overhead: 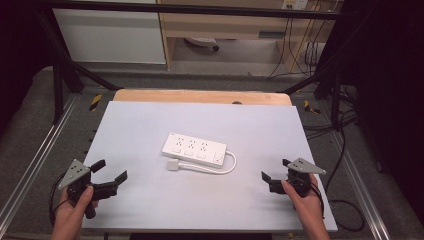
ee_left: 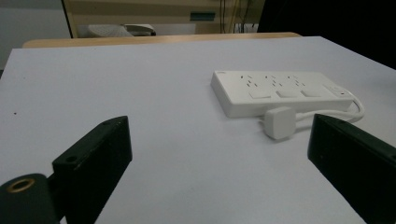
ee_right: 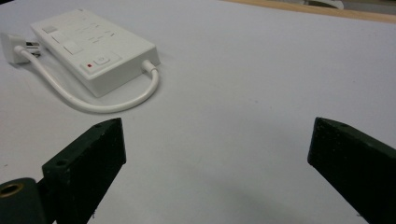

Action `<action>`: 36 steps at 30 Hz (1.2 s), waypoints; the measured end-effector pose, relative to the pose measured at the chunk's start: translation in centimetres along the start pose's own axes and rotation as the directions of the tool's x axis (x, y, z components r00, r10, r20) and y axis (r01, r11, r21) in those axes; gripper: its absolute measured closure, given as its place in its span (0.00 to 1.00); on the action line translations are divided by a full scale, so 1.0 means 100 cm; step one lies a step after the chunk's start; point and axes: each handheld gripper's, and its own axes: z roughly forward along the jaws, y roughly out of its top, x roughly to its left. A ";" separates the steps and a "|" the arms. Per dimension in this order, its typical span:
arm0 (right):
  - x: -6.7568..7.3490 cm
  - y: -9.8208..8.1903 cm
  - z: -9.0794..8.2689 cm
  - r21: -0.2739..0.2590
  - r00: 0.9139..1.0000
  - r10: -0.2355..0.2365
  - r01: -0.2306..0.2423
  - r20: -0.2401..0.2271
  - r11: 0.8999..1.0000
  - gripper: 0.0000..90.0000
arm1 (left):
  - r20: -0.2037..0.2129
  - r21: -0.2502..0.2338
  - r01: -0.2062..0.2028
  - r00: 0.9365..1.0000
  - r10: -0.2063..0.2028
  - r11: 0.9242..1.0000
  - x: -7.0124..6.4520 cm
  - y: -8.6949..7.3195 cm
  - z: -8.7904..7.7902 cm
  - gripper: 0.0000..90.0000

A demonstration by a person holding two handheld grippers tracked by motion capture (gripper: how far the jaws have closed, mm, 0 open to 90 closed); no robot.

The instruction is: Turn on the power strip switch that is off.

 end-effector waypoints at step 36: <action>-0.001 0.001 -0.001 -0.004 1.000 0.004 -0.004 0.016 1.000 0.04 | 0.032 -0.123 0.018 0.999 -0.014 0.992 -0.006 0.013 -0.012 0.08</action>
